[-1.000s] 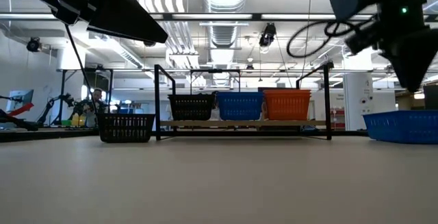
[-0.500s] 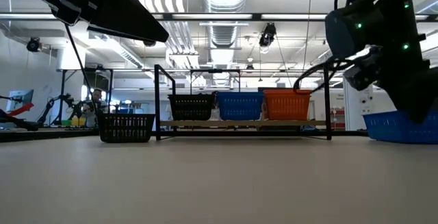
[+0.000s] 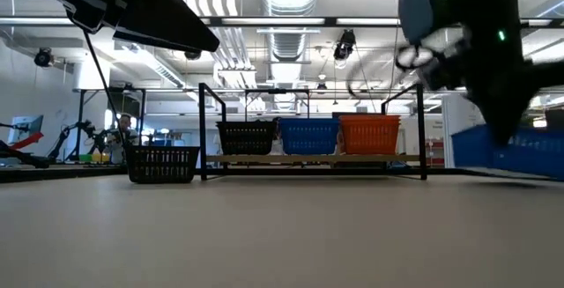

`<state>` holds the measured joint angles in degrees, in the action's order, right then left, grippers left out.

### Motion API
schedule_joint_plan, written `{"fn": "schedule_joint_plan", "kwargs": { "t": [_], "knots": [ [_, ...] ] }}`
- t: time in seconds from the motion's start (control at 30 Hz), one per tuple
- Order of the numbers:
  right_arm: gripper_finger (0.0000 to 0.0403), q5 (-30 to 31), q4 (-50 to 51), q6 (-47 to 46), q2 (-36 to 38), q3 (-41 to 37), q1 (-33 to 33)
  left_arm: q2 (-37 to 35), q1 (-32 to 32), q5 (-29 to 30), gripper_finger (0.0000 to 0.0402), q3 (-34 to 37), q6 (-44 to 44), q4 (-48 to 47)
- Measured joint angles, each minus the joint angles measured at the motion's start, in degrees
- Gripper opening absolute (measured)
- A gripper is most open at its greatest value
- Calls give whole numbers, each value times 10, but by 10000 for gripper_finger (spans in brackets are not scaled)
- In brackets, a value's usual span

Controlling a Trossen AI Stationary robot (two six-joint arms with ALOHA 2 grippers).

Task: Stack baskets on shelf by color
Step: Stack the blue bin on the blue bin on the shelf

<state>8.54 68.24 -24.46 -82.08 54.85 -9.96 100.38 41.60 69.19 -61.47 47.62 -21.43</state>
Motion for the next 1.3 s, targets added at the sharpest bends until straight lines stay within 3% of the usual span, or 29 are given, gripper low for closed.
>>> {"fn": "schedule_joint_plan", "kwargs": {
  "t": [0.27, 0.4, 0.5, 0.7, 0.93, 1.3],
  "knots": [
    [9, -25, -13, 48, -42, 217, -57, 0, 0, 0, 191, 0, 0, 0],
    [9, 51, -16, 130, -87, 335, -59, 0, 0, 0, 191, 0, 0, 0],
    [9, 130, -16, 202, -132, 419, -38, 0, 0, 0, 191, 0, 0, 0],
    [9, 136, -11, 335, -239, 553, 65, 0, 1, -1, 191, 1, 0, 0],
    [9, 138, 50, 377, -338, 663, 169, 0, 4, -17, 191, 4, 1, 0],
    [9, 136, 93, 372, -392, 694, 195, 0, 5, -18, 191, 32, 1, 45]
  ]
}}
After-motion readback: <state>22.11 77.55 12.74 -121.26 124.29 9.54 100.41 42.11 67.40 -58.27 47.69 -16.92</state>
